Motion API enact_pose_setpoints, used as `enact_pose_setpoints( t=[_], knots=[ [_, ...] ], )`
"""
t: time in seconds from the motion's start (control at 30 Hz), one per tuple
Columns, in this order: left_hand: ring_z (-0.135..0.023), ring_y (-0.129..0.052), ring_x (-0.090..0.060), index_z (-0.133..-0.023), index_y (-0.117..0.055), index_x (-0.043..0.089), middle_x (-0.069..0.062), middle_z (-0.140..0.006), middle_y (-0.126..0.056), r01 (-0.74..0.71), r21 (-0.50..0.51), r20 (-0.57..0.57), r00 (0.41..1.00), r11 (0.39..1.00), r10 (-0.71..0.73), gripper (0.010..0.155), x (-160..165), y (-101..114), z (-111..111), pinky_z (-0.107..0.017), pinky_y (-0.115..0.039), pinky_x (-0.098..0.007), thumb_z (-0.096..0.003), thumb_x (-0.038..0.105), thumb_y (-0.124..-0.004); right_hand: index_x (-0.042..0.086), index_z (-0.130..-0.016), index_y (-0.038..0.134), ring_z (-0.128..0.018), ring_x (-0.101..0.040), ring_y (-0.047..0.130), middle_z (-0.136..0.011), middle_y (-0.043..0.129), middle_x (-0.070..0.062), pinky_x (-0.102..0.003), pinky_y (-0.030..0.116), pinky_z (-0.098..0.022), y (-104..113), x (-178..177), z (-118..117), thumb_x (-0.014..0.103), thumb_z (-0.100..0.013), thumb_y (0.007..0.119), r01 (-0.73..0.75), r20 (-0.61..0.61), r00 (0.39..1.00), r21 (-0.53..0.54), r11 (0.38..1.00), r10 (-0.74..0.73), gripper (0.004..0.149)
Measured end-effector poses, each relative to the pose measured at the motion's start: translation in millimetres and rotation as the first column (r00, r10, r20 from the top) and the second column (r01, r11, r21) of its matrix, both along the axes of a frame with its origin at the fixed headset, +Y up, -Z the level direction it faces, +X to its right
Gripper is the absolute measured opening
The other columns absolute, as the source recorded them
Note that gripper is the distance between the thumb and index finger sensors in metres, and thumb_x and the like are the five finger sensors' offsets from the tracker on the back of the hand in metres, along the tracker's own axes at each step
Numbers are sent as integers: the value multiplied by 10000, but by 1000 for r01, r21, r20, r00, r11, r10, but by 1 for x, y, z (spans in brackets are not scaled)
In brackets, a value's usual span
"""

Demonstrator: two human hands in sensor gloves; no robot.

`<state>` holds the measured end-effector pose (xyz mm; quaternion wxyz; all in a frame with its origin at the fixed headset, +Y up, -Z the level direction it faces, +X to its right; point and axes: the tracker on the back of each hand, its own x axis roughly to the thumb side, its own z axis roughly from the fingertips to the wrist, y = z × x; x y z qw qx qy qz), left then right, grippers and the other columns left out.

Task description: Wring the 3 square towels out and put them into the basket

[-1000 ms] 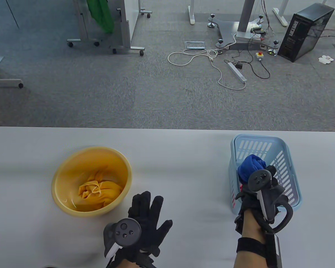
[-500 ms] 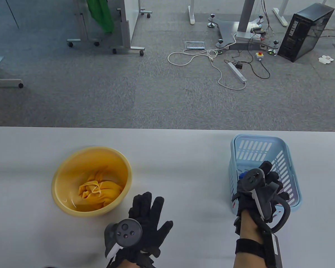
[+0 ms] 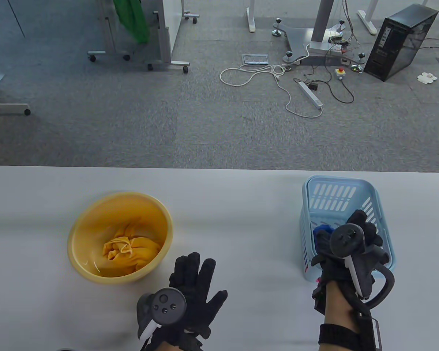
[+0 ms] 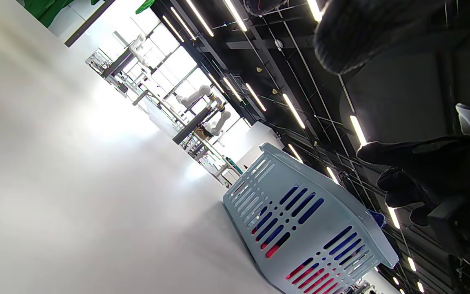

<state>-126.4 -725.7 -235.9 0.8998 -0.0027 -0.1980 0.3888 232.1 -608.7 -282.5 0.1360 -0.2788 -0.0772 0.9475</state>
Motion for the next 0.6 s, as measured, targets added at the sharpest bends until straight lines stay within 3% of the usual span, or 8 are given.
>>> enact_pose_setpoints(
  t=[0.3, 0.6],
  knots=[
    [-1082, -7, -458, -1189, -351, 304, -119, -1206, -114, 26, 22, -4, 1000, 999, -26, 790, 0, -1, -1, -692, -166, -738, -571, 566, -767, 170, -1136, 165, -1048, -568, 348, -1160, 288, -243, -760, 333, -723, 8, -18, 15, 599, -511, 806, 17, -137, 991, 81, 997, -6, 993],
    [-1083, -10, -460, -1188, -353, 303, -122, -1207, -121, 49, 33, -20, 999, 998, -49, 805, -2, 0, 0, -692, -162, -739, -566, 558, -795, 172, -1146, 214, -1041, -580, 297, -1164, 233, -247, -759, 308, -717, -11, -65, 24, 597, -501, 815, 32, -358, 934, 117, 993, 12, 977]
  ],
)
